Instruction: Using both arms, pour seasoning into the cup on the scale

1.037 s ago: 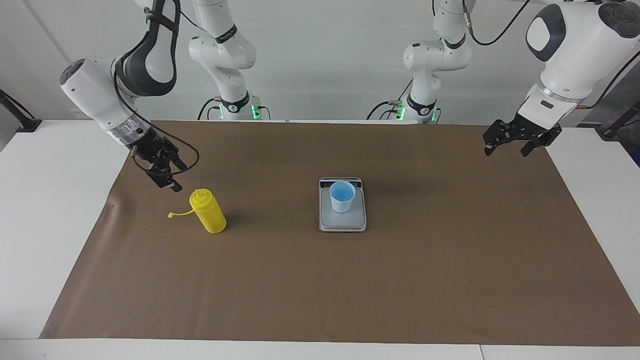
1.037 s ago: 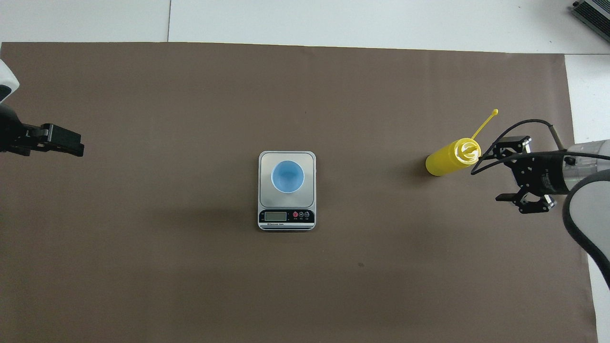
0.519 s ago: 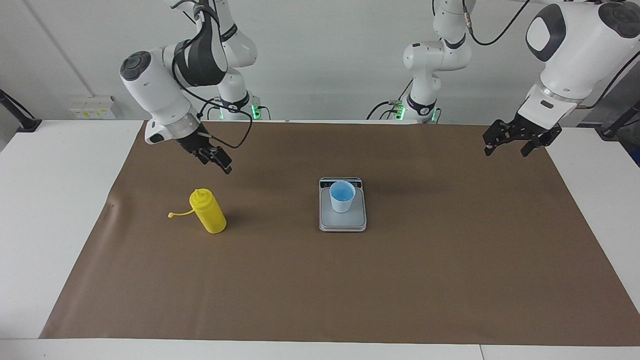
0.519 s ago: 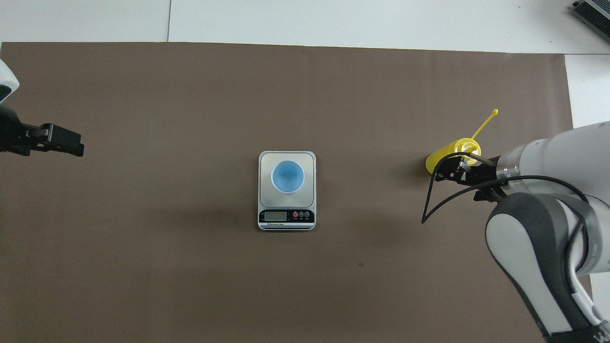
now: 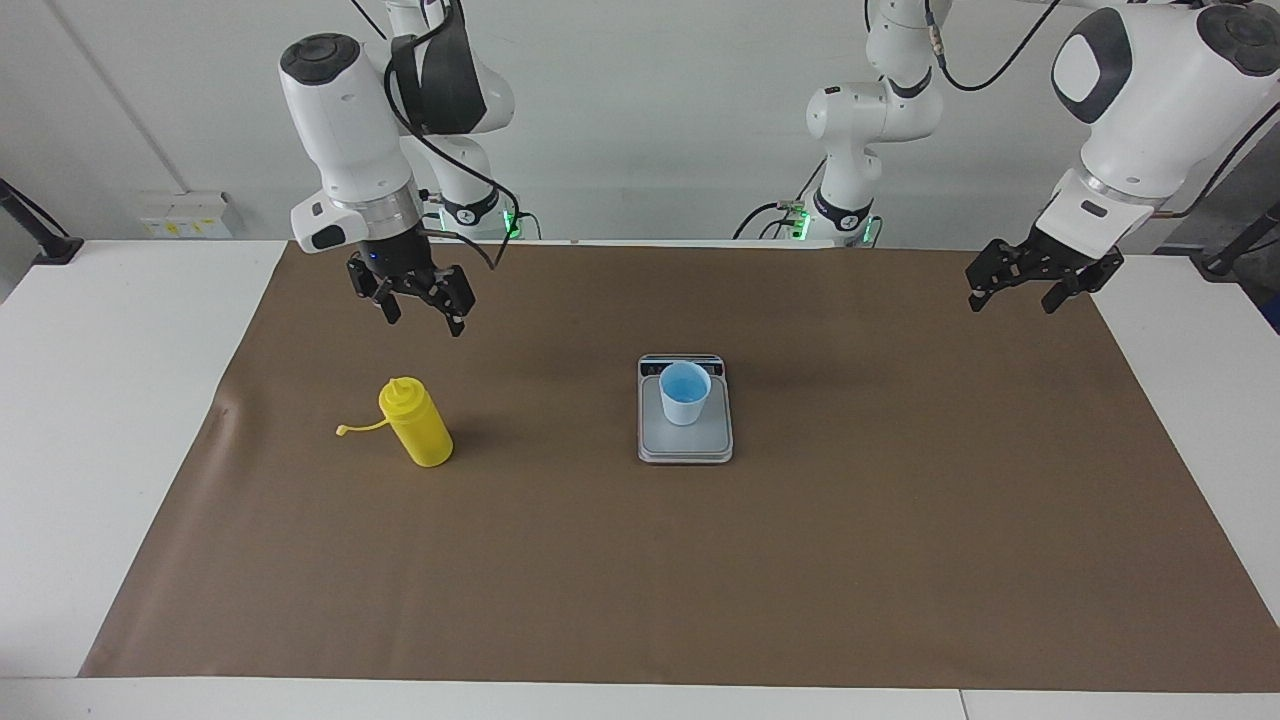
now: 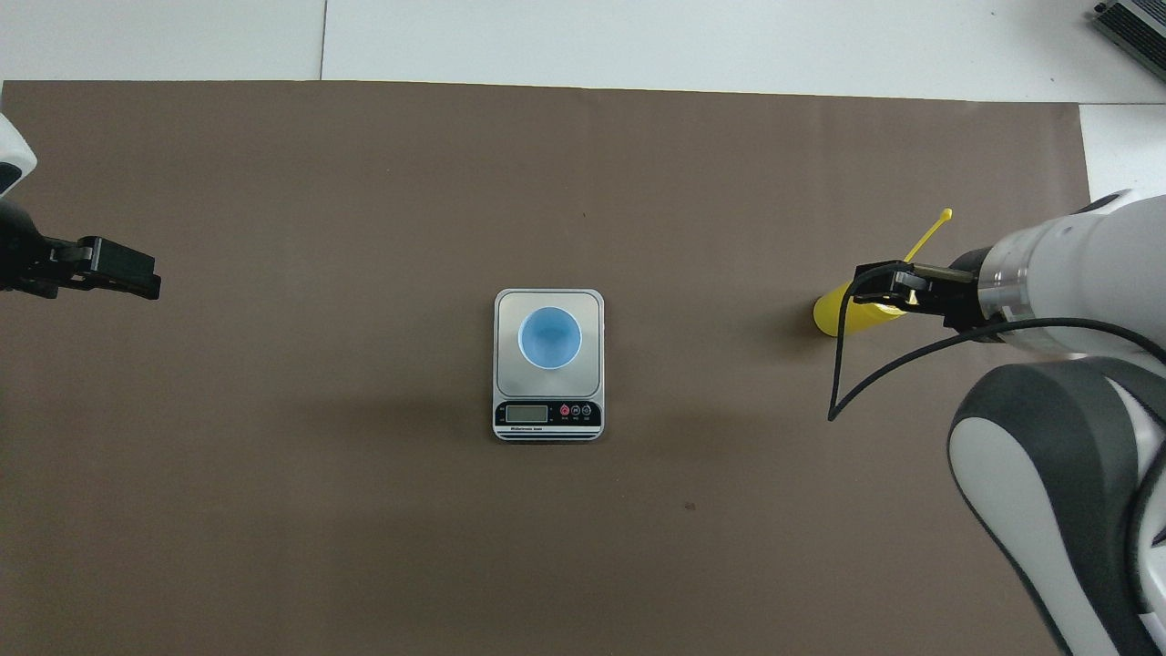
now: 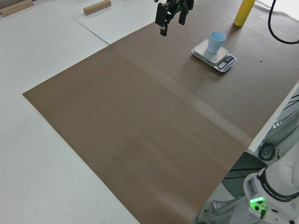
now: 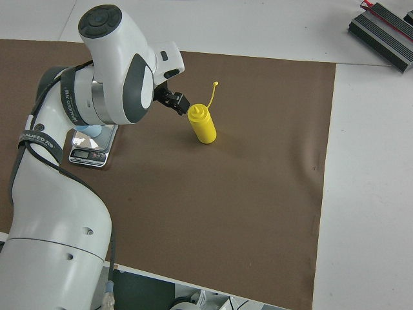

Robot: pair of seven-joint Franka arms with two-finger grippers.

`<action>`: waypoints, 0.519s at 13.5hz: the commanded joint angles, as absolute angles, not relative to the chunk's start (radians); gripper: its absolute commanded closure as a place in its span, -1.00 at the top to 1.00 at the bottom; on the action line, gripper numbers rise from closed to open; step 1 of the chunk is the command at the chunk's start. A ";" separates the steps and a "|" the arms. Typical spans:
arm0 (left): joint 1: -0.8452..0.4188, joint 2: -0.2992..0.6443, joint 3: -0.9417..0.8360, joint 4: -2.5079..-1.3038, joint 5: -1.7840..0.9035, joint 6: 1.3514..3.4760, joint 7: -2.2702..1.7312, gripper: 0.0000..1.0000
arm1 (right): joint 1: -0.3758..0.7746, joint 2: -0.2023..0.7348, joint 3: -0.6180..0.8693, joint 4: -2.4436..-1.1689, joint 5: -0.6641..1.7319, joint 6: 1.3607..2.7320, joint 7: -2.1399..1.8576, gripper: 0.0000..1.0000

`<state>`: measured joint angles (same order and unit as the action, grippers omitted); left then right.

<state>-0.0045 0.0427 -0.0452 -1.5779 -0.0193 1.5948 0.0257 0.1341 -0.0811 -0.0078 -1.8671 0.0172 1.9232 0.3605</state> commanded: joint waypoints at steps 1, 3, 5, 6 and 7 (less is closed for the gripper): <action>0.003 0.015 -0.049 -1.614 -0.003 1.615 0.026 1.00 | 0.114 -0.043 -0.008 -1.743 0.006 1.850 0.256 1.00; 0.003 0.015 -0.049 -1.614 -0.002 1.615 0.026 1.00 | 0.106 -0.034 -0.009 -1.680 0.005 1.806 0.223 1.00; 0.003 0.015 -0.049 -1.614 -0.002 1.617 0.026 1.00 | 0.103 -0.032 -0.011 -1.645 0.003 1.805 0.200 1.00; 0.003 0.015 -0.049 -1.614 -0.002 1.615 0.026 1.00 | 0.097 -0.022 -0.011 -1.626 0.003 1.801 0.199 1.00; 0.003 0.015 -0.049 -1.614 -0.002 1.617 0.026 1.00 | 0.094 -0.015 -0.011 -1.620 0.002 1.790 0.199 1.00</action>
